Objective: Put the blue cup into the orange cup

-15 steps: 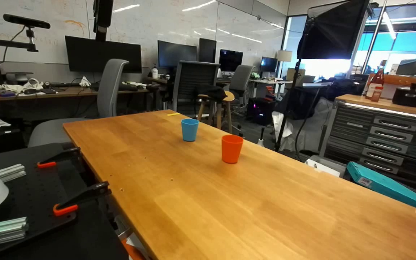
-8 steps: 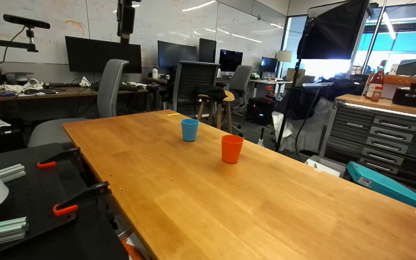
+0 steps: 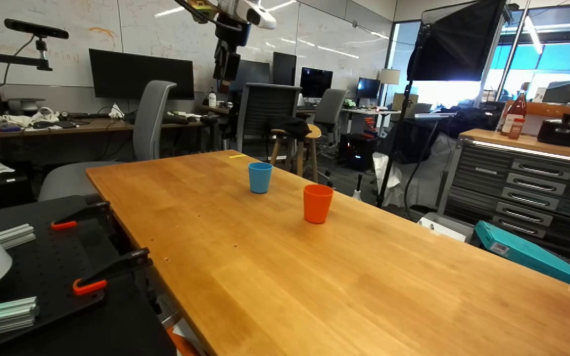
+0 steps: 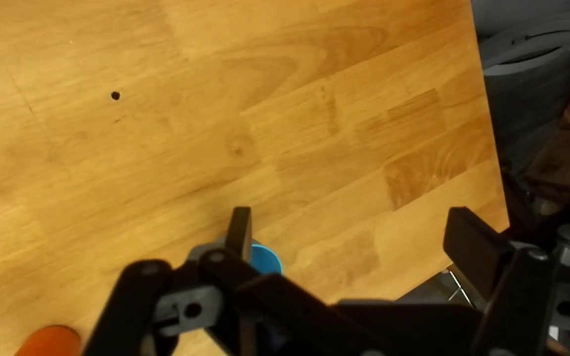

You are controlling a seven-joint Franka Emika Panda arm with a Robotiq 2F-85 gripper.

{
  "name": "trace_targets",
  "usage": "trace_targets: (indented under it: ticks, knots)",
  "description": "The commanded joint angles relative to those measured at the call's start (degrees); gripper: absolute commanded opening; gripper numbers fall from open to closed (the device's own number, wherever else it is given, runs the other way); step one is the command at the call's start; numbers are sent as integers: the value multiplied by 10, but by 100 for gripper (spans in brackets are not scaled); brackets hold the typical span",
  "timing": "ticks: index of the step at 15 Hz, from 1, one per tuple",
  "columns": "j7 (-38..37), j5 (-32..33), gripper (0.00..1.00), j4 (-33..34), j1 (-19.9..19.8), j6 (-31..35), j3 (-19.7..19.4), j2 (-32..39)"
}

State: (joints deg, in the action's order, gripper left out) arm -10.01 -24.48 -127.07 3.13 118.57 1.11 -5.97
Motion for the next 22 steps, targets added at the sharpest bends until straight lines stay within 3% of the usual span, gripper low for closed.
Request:
trace_targets:
  ticks: [1, 7, 22]
  knots:
    - [-18, 54, 100, 141, 4, -42, 16, 139]
    - [-16, 226, 100, 304, 36, -21, 20, 280]
    - [-2, 204, 100, 286, 40, 119, 22, 420]
